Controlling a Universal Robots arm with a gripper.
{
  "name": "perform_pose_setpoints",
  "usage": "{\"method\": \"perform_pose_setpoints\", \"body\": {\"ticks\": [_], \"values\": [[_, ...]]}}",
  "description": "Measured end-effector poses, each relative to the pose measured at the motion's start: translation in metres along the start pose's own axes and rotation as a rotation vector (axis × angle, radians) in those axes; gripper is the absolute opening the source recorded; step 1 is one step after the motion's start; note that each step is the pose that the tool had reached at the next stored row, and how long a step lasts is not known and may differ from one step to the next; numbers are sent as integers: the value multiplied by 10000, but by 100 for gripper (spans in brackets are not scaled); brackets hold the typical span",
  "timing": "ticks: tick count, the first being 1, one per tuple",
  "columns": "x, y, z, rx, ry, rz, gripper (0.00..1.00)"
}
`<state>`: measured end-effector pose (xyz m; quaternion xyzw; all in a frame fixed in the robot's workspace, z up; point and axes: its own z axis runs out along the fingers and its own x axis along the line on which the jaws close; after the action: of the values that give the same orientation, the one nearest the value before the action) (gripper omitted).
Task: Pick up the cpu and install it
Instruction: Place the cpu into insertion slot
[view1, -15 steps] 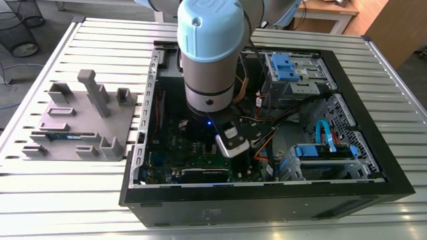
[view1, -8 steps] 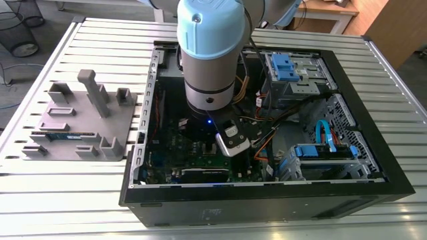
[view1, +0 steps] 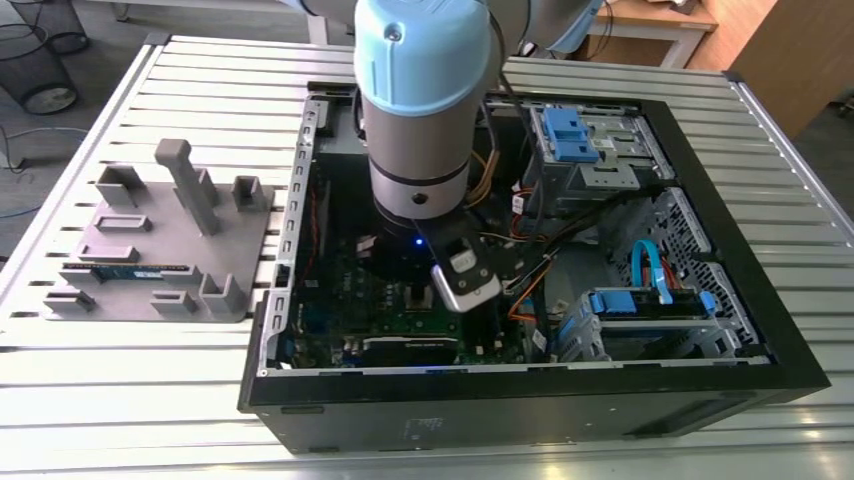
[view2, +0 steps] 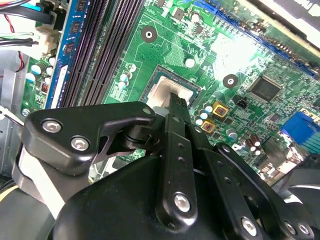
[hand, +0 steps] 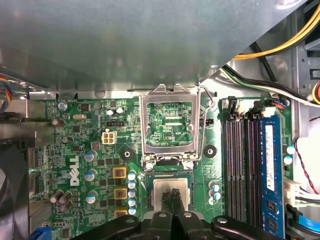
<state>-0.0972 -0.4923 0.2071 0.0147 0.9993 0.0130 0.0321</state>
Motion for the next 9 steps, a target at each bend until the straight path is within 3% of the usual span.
{"method": "perform_pose_setpoints", "body": {"ticks": [9], "values": [[-3,1,-39,-2,-1,0,11]]}}
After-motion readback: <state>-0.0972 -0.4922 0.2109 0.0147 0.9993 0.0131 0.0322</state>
